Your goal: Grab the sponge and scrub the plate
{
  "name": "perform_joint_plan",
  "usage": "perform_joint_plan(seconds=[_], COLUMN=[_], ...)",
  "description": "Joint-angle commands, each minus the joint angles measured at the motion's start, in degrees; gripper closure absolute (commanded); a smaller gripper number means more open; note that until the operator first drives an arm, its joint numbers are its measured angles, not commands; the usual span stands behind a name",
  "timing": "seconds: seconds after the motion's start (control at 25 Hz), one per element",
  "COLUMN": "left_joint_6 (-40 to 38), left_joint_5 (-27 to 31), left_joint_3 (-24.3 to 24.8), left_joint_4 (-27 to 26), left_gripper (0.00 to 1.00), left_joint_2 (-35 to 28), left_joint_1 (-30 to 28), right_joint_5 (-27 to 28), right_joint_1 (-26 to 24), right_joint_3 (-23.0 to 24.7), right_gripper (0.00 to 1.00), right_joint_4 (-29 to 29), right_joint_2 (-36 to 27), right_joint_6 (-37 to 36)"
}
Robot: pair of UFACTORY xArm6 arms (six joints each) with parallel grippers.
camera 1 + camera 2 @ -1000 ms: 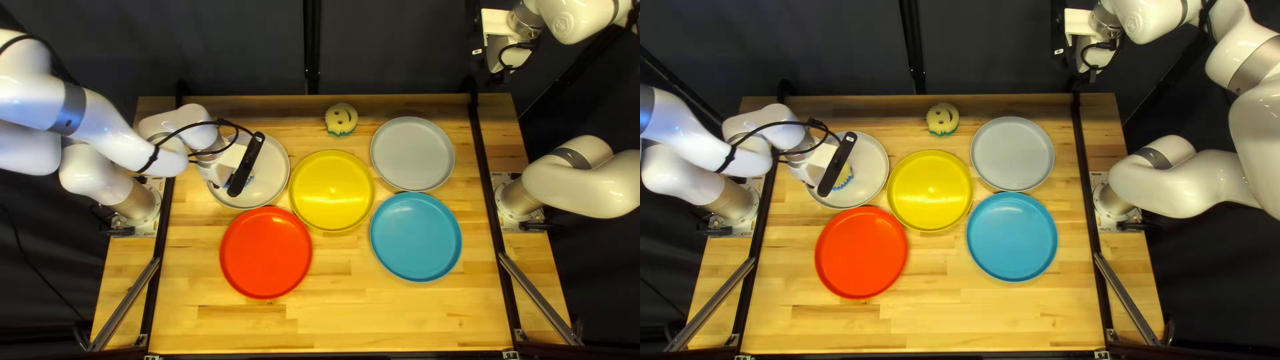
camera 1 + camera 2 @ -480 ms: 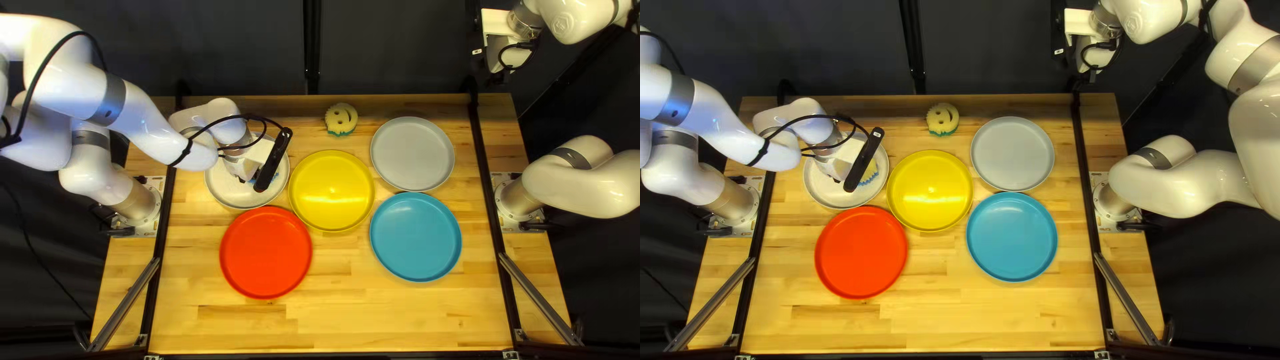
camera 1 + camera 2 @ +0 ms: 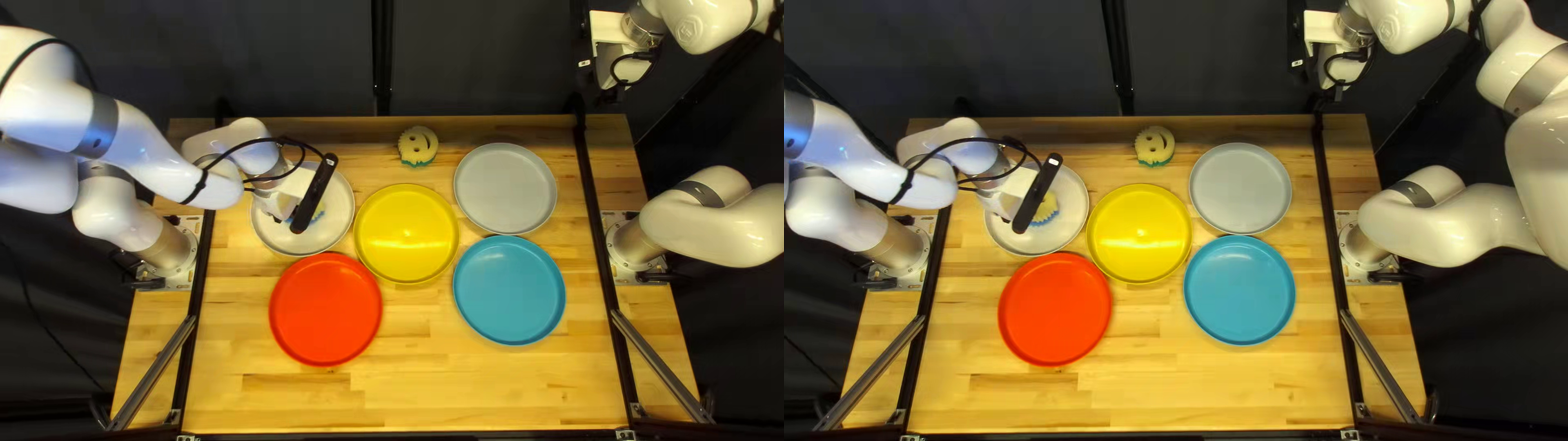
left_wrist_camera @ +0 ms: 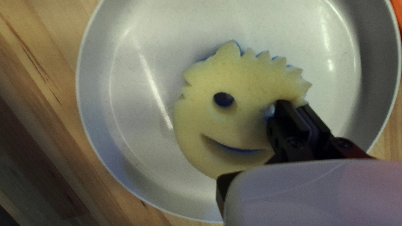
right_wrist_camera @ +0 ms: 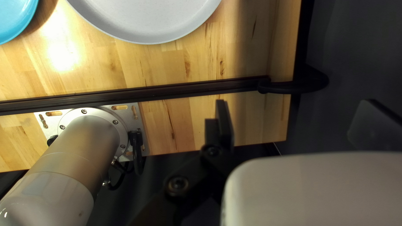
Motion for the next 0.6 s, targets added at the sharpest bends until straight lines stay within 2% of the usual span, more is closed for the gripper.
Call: perform_joint_plan(seconds=[0.04,0.32,0.48,0.6], left_joint_6=[1.7,3.7,4.4,6.0], left_joint_5=[-2.1,-5.5,-6.1,-6.2], left_joint_3=[-0.8,-8.9,-11.5,-11.6], left_joint_4=[-2.1,-4.5,-4.7,-4.9], left_gripper=[1.0,1.0,1.0,1.0], left_joint_2=[3.2,13.7,16.3,16.7], left_joint_1=[0.2,-0.9,-1.0,0.5], right_joint_5=[0.0,0.0,0.0,0.0], right_joint_1=[0.0,0.0,0.0,0.0], right_joint_3=[0.0,0.0,0.0,0.0], right_gripper=[0.0,0.0,0.0,0.0], right_joint_4=[0.0,0.0,0.0,0.0], right_joint_2=[0.0,0.0,0.0,0.0], right_joint_6=[0.0,0.0,0.0,0.0])
